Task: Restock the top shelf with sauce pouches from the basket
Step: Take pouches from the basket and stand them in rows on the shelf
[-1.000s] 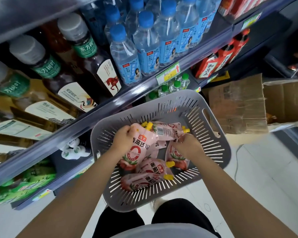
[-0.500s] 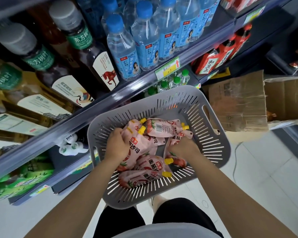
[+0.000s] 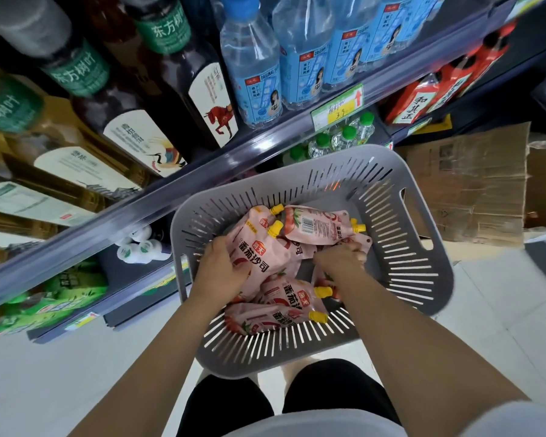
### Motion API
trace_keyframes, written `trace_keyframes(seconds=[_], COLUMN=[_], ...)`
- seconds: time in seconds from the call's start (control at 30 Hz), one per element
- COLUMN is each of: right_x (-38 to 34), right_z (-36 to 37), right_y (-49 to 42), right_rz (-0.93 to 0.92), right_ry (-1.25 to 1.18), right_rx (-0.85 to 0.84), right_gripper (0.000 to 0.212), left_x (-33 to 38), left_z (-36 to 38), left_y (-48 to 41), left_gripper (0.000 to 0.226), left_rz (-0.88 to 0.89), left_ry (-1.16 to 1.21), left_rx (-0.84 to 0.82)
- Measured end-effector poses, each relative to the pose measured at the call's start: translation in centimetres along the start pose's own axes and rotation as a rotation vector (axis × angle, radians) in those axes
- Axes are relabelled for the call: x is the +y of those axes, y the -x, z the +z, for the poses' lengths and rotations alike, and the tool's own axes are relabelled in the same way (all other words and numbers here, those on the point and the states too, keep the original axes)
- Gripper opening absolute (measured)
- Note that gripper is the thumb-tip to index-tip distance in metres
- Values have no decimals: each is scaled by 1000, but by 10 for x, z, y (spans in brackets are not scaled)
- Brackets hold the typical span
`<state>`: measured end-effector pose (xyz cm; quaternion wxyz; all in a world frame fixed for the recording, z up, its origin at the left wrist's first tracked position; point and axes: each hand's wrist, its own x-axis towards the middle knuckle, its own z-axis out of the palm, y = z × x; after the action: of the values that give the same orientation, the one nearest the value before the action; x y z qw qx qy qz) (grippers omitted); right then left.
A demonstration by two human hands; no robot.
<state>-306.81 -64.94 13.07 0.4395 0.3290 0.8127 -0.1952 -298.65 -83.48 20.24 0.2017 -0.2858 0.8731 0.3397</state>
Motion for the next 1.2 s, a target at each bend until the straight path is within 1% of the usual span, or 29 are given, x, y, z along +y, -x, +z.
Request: trace_keyframes(seconds=[0.03, 0.13, 0.23, 0.33, 0.43, 0.63, 0.73, 0.83, 0.9, 0.97, 1.0, 1.07, 1.13, 1.2], right_x=[1, 7, 1, 2, 6, 3, 5, 2, 1, 1, 1, 3, 4, 1], right_z=[3, 18, 7, -1, 0, 0, -2, -2, -4, -19, -29, -43, -54, -64], right_y=[-4, -38, -12, 5, 8, 9, 7, 2, -9, 8, 18, 25, 31, 45], right_rz=[13, 63, 85, 36, 26, 23, -8, -30, -30, -21, -32, -91, -167, -237], right_ry=[-4, 37, 81, 147, 119, 176, 216, 229, 197, 188, 183, 188, 239, 259], right_rx=[-11, 37, 55, 53, 101, 125, 128, 56, -7, -61, -77, -112, -168, -290], right_gripper=[114, 108, 115, 123, 132, 129, 128, 123, 132, 139, 132, 107, 82, 35], left_x=[0, 1, 2, 3, 3, 2, 3, 4, 3, 2, 1, 1, 2, 5], left_z=[0, 0, 0, 0, 1, 0, 0, 0, 2, 6, 10, 18, 26, 29], left_y=[0, 1, 1, 1, 0, -2, -4, -5, -8, -9, -9, -9, -9, -8], left_gripper=[59, 61, 62, 61, 63, 65, 69, 82, 100, 117, 122, 128, 128, 126], left_rz=[-3, -11, -7, 5, 8, 35, 66, 84, 76, 83, 86, 95, 100, 98], left_ry=[1, 10, 29, 15, -12, -92, -187, -245, -272, -343, -381, -450, -526, -591], left_rx=[0, -1, -14, -17, -24, -33, -84, -150, -193, -208, -202, -185, -163, -126])
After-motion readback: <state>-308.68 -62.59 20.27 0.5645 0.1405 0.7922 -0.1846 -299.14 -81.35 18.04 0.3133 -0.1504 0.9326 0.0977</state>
